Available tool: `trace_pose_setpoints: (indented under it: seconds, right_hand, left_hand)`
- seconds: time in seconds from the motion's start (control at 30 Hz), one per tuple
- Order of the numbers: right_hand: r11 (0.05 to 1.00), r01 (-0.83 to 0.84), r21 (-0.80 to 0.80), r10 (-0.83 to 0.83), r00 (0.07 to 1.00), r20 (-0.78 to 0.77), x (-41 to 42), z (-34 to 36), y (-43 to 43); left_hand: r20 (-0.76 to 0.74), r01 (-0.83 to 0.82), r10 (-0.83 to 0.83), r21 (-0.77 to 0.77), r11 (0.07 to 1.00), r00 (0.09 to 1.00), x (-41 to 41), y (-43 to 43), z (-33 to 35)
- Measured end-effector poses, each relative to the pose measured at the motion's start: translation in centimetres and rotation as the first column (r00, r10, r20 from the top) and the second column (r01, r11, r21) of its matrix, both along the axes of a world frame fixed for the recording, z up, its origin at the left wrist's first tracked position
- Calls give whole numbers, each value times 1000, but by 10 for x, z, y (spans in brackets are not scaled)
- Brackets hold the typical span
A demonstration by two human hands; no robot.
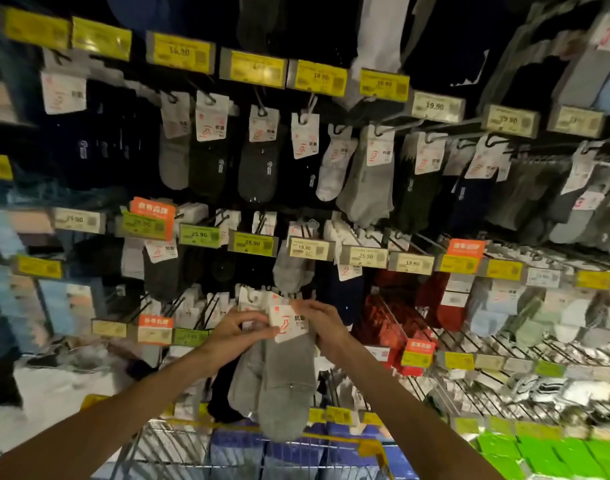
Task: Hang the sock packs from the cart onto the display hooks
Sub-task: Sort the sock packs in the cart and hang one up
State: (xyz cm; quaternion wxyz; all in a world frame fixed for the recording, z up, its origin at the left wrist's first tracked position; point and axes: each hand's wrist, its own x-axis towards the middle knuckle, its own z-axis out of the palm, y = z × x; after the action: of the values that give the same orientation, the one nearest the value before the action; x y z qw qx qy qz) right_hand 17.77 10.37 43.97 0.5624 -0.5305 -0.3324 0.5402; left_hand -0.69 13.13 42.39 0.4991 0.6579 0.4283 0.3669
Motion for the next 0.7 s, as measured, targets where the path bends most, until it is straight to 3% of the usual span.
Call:
trace_pose_setpoints:
  seconds: [0.13, 0.3, 0.37, 0.47, 0.7]
  right_hand:
    - [998, 49, -46, -49, 999, 18, -10, 3, 23]
    - [995, 54, -85, -48, 996, 73, -11, 5, 45]
    - [996, 30, -84, -21, 994, 103, -6, 6, 53]
    - [999, 17, -30, -13, 991, 135, 1, 8, 66]
    - [987, 109, 118, -124, 984, 124, 19, 8, 100]
  left_hand:
    - [-45, 17, -16, 29, 999, 999, -11, 31, -11]
    - [49, 89, -89, 9, 996, 995, -6, 56, -9]
    - [16, 82, -83, 44, 996, 996, -2, 68, -15]
    - [0, 114, -114, 89, 990, 993, 3, 82, -12]
    - [120, 62, -58, -32, 998, 991, 33, 111, 1]
